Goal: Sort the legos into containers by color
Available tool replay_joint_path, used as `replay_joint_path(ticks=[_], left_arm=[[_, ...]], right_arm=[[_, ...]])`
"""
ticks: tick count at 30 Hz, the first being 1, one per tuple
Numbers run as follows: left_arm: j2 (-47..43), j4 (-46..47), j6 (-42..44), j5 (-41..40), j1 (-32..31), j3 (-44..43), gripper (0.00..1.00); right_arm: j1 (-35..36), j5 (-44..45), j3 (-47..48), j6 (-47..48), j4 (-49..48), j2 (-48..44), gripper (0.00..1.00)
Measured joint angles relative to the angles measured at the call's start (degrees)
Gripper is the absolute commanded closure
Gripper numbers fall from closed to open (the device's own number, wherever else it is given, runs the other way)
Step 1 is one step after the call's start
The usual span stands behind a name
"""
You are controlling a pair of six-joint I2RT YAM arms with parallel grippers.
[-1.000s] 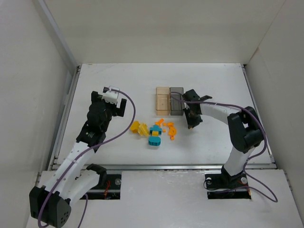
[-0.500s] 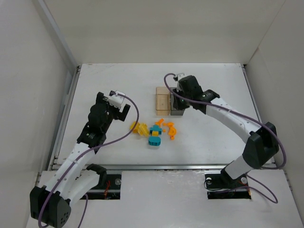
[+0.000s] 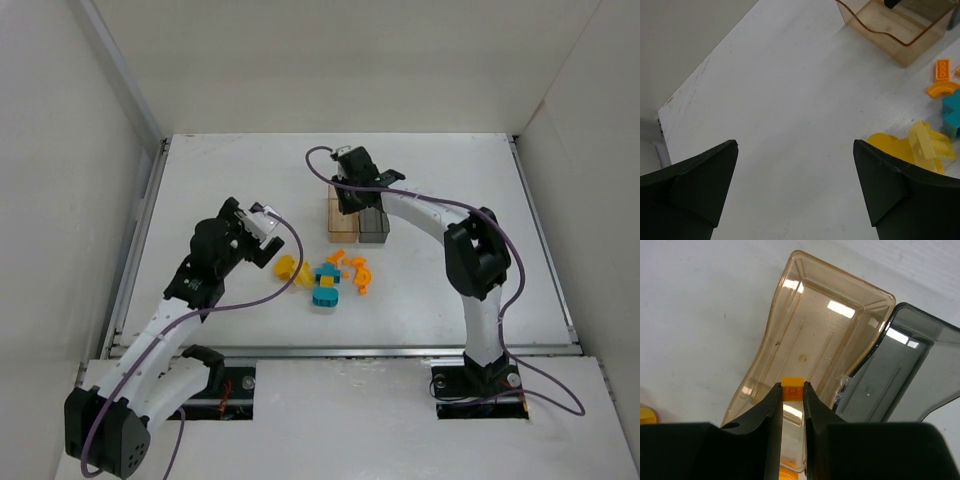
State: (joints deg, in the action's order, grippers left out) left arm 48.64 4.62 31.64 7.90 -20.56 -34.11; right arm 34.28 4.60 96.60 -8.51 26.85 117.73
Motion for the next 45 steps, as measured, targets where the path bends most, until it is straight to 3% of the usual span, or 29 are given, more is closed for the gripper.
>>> replay_joint_path(ticks=[3,4,5,8,13,19,24,28,36,38,40,43,45], left_arm=[[0.8,-1.5,2.1,2.7,0.0,0.0,0.00],[1.1,-1.9,2.9,3.7,0.0,0.0,0.00],[1.4,-2.3,3.9,4.5,0.0,0.0,0.00],[2.1,-2.9,6.3,6.7,0.0,0.7,0.00],[3.7,-4.7,8.3,8.3,0.0,1.6,0.00],[3.8,-5.6,8.1,9.1,0.0,2.4,0.00],[3.7,-5.8,7.8,9.3,0.0,3.0,0.00],[3.6,-5.8,7.7,9.2,-0.1,3.0,0.00],[3.1,-5.8,7.6,8.5,-0.5,3.0,0.00],[2.8,-5.8,7.5,7.9,-0.5,3.0,0.00],[2.1,-5.8,6.9,7.0,-0.5,3.0,0.00],[0.0,-5.3,3.9,3.8,-0.5,3.9,0.00],[-1.8,-4.9,1.1,1.2,-0.5,4.9,0.00]], right_arm=[[0.0,0.5,0.6,0.8,0.6,0.7,0.80],[0.0,0.5,1.2,1.0,0.7,0.9,0.63],[0.0,0.3,1.6,1.3,0.6,0.9,0.56],[0.3,-0.1,2.5,2.3,0.5,0.9,0.40],[0.9,-0.6,2.6,3.9,0.6,0.9,0.34],[1.4,-0.9,2.2,5.6,0.6,0.5,0.34],[1.4,-1.2,2.1,6.4,0.7,0.4,0.48],[1.4,-1.3,2.1,6.6,1.3,0.4,0.37],[1.5,-2.2,0.8,6.8,1.9,-0.4,0.39],[2.1,-3.2,-3.7,7.7,-0.2,-3.8,0.36],[3.3,-5.5,-9.7,9.1,-1.7,-9.3,0.25],[6.7,-10.1,-15.9,11.4,-3.9,-17.2,0.00],[9.5,-13.7,-17.7,12.8,-6.0,-20.3,0.00]])
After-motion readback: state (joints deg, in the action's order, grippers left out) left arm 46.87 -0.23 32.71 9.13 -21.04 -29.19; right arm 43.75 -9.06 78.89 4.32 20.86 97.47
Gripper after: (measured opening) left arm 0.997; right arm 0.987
